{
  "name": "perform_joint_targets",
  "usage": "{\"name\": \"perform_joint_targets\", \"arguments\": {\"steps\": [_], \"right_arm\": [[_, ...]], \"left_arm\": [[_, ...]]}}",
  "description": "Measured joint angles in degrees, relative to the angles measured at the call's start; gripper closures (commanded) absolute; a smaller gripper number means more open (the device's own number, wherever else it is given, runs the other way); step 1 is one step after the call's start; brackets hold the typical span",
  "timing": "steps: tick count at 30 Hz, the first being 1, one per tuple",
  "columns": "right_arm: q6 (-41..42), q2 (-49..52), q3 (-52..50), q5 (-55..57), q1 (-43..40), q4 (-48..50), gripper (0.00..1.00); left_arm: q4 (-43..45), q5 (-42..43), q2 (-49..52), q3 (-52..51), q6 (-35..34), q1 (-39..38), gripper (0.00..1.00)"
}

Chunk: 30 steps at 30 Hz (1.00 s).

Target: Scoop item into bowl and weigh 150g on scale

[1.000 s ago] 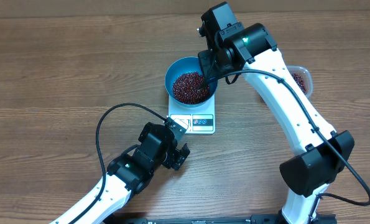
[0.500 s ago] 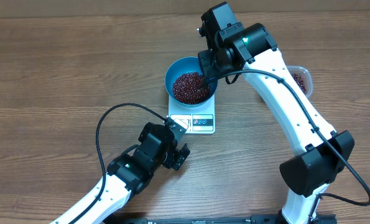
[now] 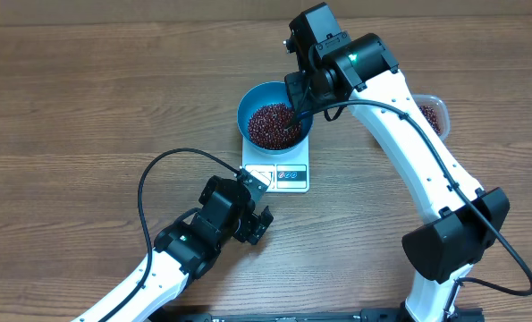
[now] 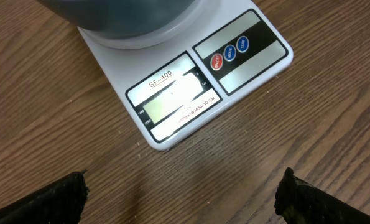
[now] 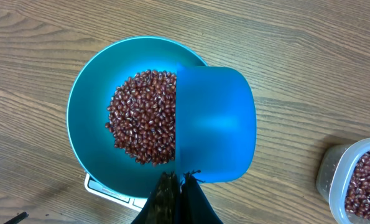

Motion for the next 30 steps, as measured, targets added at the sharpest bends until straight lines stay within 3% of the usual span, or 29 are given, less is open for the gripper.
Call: {"name": "perform_joint_targets", "arguments": {"steps": [30], "right_arm": [[0.00, 0.00, 0.00, 0.68, 0.48, -0.02, 0.96]], "left_arm": [[0.00, 0.00, 0.00, 0.00, 0.00, 0.00, 0.00]]}}
